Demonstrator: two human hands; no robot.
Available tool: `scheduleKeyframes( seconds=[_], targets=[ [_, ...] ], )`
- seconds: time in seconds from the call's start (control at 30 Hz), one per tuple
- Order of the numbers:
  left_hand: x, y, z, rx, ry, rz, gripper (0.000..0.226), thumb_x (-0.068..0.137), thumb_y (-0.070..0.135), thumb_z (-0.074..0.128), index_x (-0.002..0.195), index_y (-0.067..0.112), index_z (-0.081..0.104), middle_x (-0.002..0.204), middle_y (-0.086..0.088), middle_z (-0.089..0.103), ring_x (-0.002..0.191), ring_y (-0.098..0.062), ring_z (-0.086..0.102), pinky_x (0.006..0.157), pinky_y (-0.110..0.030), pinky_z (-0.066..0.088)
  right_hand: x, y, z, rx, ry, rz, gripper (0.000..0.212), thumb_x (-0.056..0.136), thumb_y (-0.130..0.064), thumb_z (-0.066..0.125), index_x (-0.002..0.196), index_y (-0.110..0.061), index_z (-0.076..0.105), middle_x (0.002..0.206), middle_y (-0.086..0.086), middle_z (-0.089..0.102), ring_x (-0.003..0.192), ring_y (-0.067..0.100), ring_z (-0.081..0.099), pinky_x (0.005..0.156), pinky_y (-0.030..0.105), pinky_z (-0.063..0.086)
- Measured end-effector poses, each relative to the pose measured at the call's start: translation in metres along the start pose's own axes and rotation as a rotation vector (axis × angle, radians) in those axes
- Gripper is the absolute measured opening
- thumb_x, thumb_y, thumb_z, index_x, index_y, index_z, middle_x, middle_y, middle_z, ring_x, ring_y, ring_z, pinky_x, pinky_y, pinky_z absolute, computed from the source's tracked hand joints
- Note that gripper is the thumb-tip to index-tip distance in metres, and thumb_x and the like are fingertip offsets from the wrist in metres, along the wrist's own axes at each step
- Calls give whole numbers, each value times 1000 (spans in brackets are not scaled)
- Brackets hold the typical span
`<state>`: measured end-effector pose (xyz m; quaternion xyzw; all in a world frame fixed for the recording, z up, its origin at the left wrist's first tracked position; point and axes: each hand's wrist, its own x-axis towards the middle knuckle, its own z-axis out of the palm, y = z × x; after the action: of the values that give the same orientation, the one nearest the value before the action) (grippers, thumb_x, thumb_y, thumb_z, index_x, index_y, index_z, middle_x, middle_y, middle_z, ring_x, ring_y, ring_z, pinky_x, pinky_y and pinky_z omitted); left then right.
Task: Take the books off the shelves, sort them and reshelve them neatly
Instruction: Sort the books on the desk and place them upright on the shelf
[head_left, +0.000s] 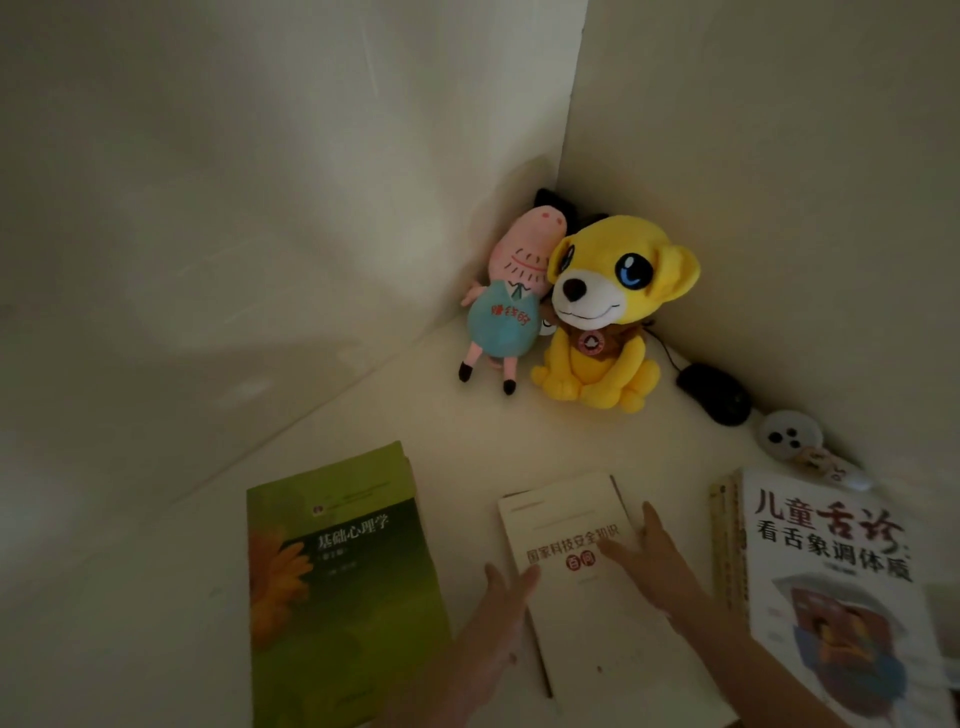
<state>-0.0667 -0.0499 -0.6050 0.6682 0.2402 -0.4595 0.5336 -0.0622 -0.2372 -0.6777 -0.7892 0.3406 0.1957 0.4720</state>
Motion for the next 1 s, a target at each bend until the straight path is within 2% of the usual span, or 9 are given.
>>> scheduleKeyframes(
  seconds=[0.1, 0.23, 0.37, 0.47, 0.57, 0.67, 0.77, 0.93, 1.0],
  targets=[
    [8, 0, 4, -68, -10, 8, 69, 94, 54, 38, 150, 20, 15, 150, -3, 34, 132, -23, 38, 101, -39, 39, -2, 4, 3, -83, -8, -27, 87, 89, -26, 65, 152, -10, 8, 154, 15, 26, 141, 30, 29, 114, 42, 27],
    [6, 8, 14, -66, -57, 103, 36, 99, 28, 41, 134, 18, 44, 127, 3, 53, 92, -7, 48, 69, -21, 43, -7, 1, 2, -110, 20, -23, 78, 92, -22, 61, 152, -7, 13, 154, 15, 26, 141, 29, 28, 114, 38, 24],
    [9, 13, 13, -75, -32, 131, 39, 99, 20, 42, 138, 19, 41, 139, -3, 48, 107, -12, 45, 94, -31, 37, -6, 1, -4, -19, 36, 10, 72, 91, -14, 61, 150, -6, 20, 150, 14, 33, 137, 30, 35, 113, 42, 30],
    [16, 11, 14, -159, -4, 56, 39, 96, 13, 47, 135, 12, 45, 135, -9, 52, 113, -20, 50, 91, -30, 39, 4, 13, -4, -2, 21, -6, 73, 87, -14, 64, 149, -11, 27, 146, 12, 41, 130, 30, 44, 108, 50, 37],
    [24, 3, 18, -237, 14, -14, 37, 88, 7, 57, 124, 4, 54, 125, -13, 60, 112, -27, 55, 95, -37, 45, 4, 11, -3, -41, 20, -13, 72, 85, -9, 64, 148, -12, 30, 140, 12, 45, 126, 30, 47, 106, 48, 40],
    [35, -7, 22, -276, 40, -78, 48, 72, 4, 68, 119, 4, 58, 120, -15, 62, 112, -29, 56, 95, -41, 47, -5, -3, -5, -123, 1, -29, 72, 86, -9, 63, 148, -13, 28, 136, 15, 46, 124, 31, 47, 105, 44, 41],
    [45, -17, 24, -231, 44, -51, 59, 70, -11, 62, 126, 5, 54, 118, -22, 62, 106, -26, 58, 86, -35, 50, -7, -7, -6, -195, -14, -12, 72, 89, -14, 61, 150, -13, 23, 139, 15, 42, 128, 30, 43, 104, 36, 37],
    [49, -22, 24, 60, -7, 20, 109, 39, 9, 58, 143, 24, 29, 121, -6, 56, 118, -25, 48, 94, -29, 48, -9, -1, -8, -180, -31, 0, 67, 86, -17, 63, 146, -10, 32, 138, 11, 48, 124, 27, 49, 104, 42, 42],
    [51, -19, 23, 133, 33, -30, 115, 38, 11, 57, 145, 25, 21, 128, -6, 48, 121, -24, 43, 80, -20, 47, -15, -3, -7, -184, -40, 9, 71, 88, -18, 62, 149, -9, 25, 143, 11, 42, 129, 27, 44, 108, 39, 37]
  ],
)
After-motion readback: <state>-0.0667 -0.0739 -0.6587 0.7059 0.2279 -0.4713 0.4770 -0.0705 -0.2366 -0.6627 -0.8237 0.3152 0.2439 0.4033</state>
